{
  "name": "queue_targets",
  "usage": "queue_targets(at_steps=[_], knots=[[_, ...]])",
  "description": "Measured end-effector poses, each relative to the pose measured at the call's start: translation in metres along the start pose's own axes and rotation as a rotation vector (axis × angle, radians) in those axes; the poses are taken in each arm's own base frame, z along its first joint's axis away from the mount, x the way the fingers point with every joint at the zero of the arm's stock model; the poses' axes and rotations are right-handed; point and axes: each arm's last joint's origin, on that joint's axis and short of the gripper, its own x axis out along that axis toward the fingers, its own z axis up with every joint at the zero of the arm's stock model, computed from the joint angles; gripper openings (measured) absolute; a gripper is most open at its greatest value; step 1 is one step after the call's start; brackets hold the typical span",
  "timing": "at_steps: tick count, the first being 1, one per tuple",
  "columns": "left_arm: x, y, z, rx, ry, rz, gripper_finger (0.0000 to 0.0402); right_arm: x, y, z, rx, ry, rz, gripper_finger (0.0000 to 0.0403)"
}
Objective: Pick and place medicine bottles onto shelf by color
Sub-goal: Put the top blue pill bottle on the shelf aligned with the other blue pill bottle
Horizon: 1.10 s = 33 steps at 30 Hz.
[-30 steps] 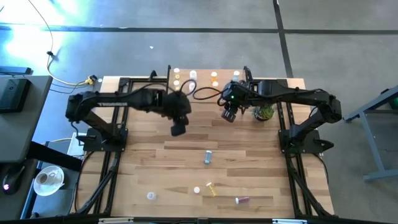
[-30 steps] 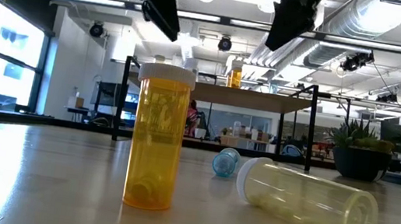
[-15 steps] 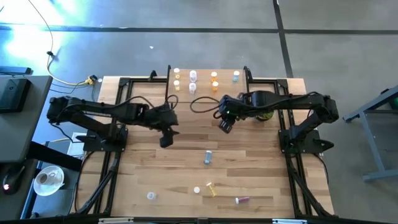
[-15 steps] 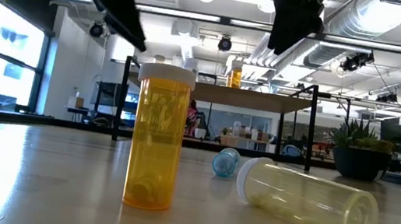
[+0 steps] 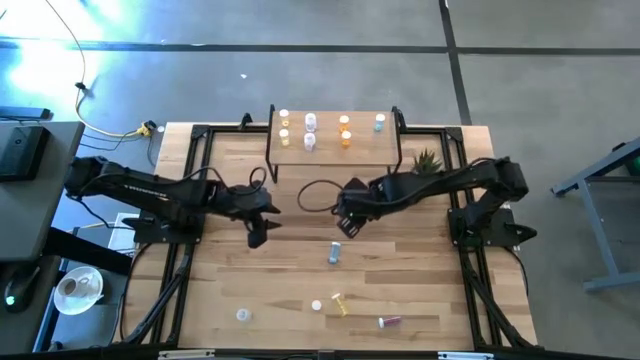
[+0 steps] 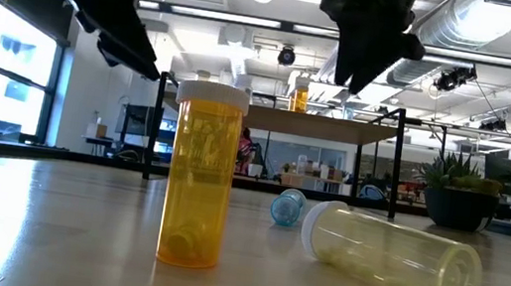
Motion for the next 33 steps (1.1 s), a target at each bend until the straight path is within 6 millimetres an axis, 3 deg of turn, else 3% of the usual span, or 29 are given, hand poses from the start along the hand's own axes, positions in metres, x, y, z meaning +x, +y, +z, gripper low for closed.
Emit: queue_targets(at_steps=[9, 21, 33], knots=[[-0.007, -0.016, -0.004, 0.050, -0.015, -0.068, 0.0193, 0.022, 0.028, -0.022, 0.129, 0.063, -0.002, 0.0148], [-0.010, -0.034, -0.006, 0.102, -0.041, -0.135, 0.0193, 0.054, 0.061, -0.037, 0.281, 0.144, 0.089, 0.0200], [-0.012, -0.043, -0.012, 0.164, -0.027, -0.172, 0.0193, 0.080, 0.071, -0.035, 0.411, 0.102, 0.079, 0.0201]])
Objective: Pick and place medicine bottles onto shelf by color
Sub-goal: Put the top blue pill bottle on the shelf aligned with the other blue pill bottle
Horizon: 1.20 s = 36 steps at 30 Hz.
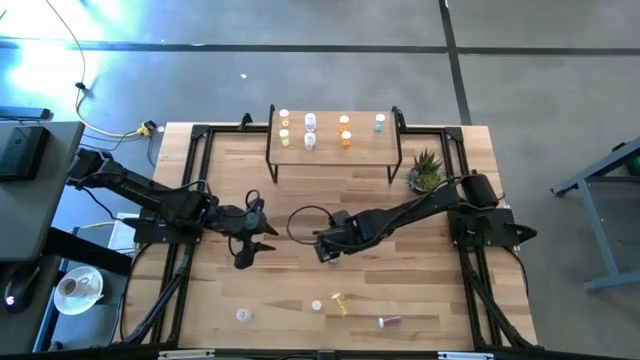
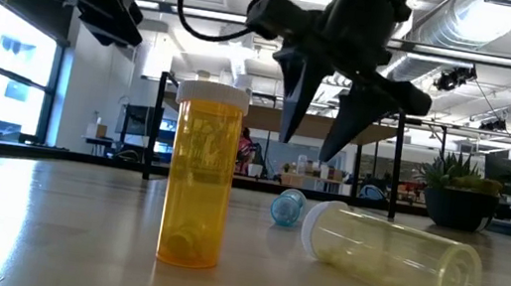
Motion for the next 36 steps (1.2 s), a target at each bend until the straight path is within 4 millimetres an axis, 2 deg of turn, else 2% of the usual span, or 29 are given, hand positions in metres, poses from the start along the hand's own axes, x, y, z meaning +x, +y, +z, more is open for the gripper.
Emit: queue_targets(at_steps=[11, 16, 26, 36], knots=[[-0.001, -0.013, -0.004, 0.040, 0.015, -0.048, 0.0193, 0.032, 0.001, -0.001, 0.113, -0.053, -0.048, 0.0201], [-0.002, -0.014, -0.006, 0.048, 0.027, -0.055, 0.0193, 0.041, 0.000, 0.000, 0.157, -0.053, -0.068, 0.0201], [-0.002, -0.013, -0.009, 0.142, 0.058, -0.050, 0.0193, 0.052, -0.003, 0.014, 0.202, -0.045, -0.080, 0.0199], [-0.002, -0.013, -0.010, 0.214, 0.066, -0.050, 0.0193, 0.052, -0.004, 0.016, 0.213, 0.027, -0.077, 0.0146]])
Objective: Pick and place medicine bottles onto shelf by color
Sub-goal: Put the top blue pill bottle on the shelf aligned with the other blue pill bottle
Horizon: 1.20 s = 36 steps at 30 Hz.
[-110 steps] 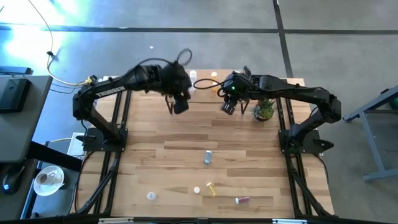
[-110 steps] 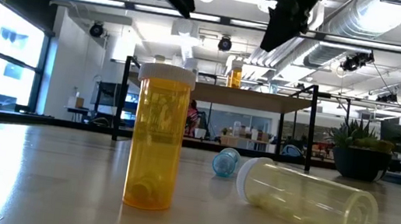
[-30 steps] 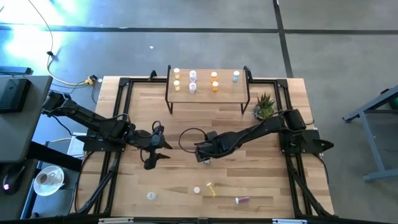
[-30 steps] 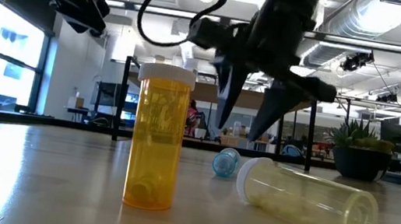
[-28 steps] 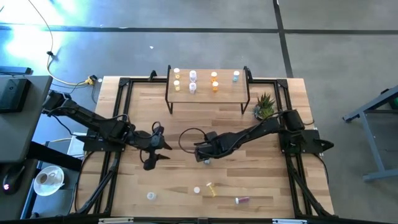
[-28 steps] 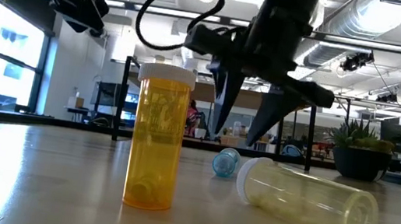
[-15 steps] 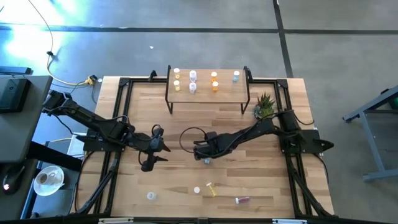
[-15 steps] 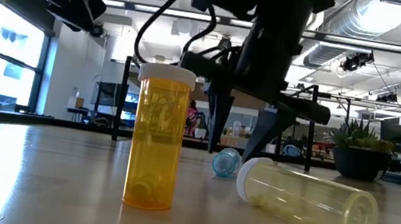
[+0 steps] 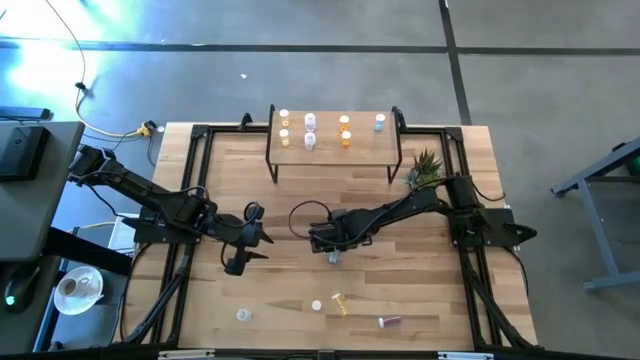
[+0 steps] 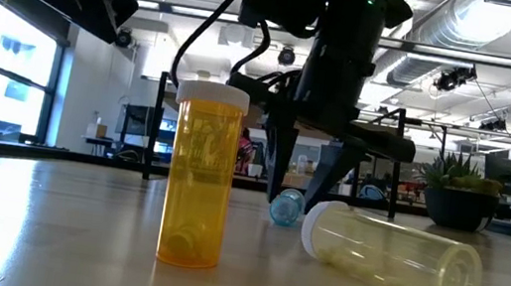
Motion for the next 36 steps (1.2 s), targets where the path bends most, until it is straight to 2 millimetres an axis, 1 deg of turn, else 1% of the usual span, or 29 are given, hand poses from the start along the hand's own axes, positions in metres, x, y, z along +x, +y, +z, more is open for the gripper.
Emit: queue_targets(at_steps=[12, 20, 26, 31, 36], knots=[[0.000, 0.000, 0.000, 0.005, 0.000, 0.000, 0.0193, 0.000, -0.002, -0.001, 0.013, 0.012, -0.018, 0.0137], [0.000, 0.000, 0.000, -0.003, 0.000, 0.000, 0.0193, 0.000, -0.002, -0.001, -0.014, 0.025, -0.021, 0.0099], [0.000, 0.000, 0.000, -0.006, 0.000, 0.000, 0.0193, 0.000, -0.002, -0.001, -0.062, 0.021, -0.021, 0.0098], [0.000, 0.000, 0.000, -0.005, 0.000, 0.000, 0.0193, -0.004, 0.001, -0.001, -0.131, -0.050, -0.019, 0.0098], [0.000, 0.000, 0.000, -0.003, 0.000, 0.000, 0.0193, -0.020, 0.013, 0.001, -0.221, -0.177, 0.004, 0.0098]])
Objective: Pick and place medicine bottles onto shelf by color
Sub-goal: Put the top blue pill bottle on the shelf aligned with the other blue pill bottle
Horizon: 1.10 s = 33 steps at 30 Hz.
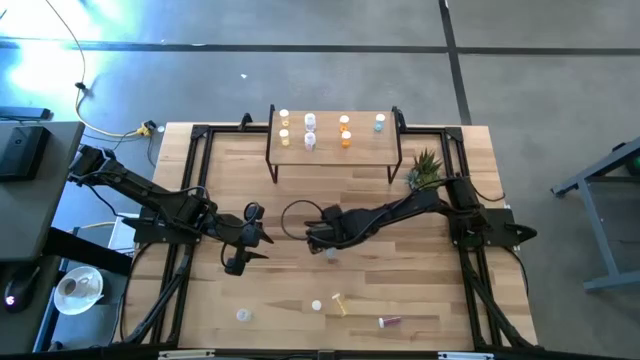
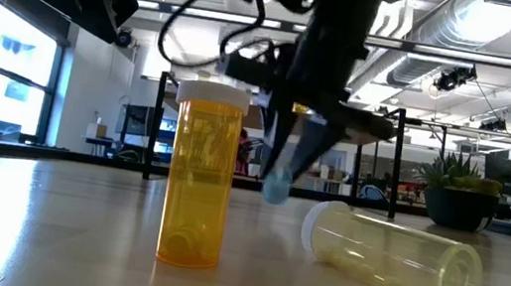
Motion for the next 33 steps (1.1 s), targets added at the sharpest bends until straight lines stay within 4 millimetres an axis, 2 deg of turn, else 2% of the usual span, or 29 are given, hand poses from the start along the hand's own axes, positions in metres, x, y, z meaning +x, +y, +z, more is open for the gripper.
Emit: queue_targets(at_steps=[14, 24, 33], knots=[[0.000, 0.000, 0.000, -0.002, 0.000, 0.000, 0.0193, -0.054, 0.019, 0.017, -0.220, -0.436, -0.122, 0.0099], [0.000, 0.001, 0.000, -0.004, -0.003, 0.021, 0.0193, -0.069, 0.008, 0.020, -0.282, -0.647, -0.307, 0.0099], [0.000, 0.001, 0.000, 0.000, -0.003, 0.022, 0.0193, -0.077, -0.006, 0.021, -0.278, -0.695, -0.409, 0.0099]])
